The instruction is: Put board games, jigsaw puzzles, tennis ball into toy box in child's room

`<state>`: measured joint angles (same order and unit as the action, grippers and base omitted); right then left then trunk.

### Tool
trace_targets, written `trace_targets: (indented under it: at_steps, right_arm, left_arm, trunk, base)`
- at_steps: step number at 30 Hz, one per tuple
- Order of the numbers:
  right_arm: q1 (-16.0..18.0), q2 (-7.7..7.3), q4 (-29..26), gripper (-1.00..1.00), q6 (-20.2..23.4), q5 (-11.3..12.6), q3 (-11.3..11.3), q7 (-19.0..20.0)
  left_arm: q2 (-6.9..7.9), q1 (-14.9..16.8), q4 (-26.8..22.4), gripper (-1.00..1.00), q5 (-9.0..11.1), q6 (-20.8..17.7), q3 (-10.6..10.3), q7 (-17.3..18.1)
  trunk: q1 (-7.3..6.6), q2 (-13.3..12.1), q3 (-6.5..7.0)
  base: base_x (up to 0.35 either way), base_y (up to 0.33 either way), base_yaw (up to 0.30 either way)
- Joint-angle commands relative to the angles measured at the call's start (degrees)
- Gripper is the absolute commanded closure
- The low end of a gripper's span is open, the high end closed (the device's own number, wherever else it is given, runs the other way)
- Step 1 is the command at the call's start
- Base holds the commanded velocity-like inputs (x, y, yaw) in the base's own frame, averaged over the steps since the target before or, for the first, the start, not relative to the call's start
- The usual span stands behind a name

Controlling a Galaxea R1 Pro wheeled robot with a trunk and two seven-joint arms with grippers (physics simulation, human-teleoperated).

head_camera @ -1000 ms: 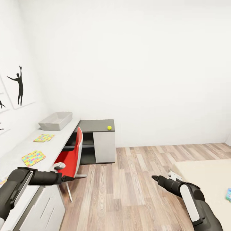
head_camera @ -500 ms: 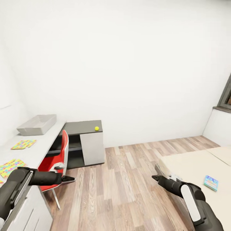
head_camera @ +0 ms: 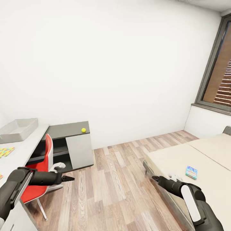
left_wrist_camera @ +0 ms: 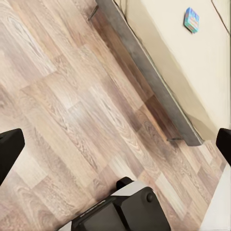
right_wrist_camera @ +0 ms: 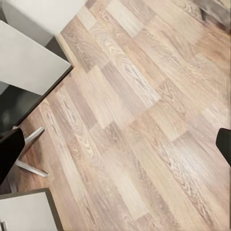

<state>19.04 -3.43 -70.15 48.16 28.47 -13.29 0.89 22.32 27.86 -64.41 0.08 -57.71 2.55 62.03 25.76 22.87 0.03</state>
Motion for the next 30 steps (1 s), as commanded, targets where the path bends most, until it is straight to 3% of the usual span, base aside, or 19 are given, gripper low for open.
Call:
trace_targets:
  at_steps: [1, 14, 30]
  right_arm:
    - [0.04, 0.01, 0.0, -1.0, 0.27, 0.01, -0.06, 0.09]
    - [0.04, 0.03, 0.05, -1.0, 0.27, 0.12, -0.19, 0.1]
    - [0.04, 0.01, 0.1, -1.0, 0.27, 1.25, -2.5, 0.17]
  left_arm:
    - [0.01, 0.0, -0.02, -1.0, 0.0, -0.48, 0.07, 0.2]
    - [0.08, 0.0, 0.14, -1.0, -0.08, -0.21, 0.09, 0.13]
    - [0.1, 0.0, 0.25, -1.0, -0.08, 0.02, 1.08, 0.11]
  trunk:
    - [0.02, 0.04, -0.03]
    - [0.02, 0.04, -0.03]
    - [0.02, 0.04, -0.03]
  base:
    - [0.0, 0.0, -0.281]
    - [0.0, 0.0, -0.281]
    - [0.0, 0.0, -0.281]
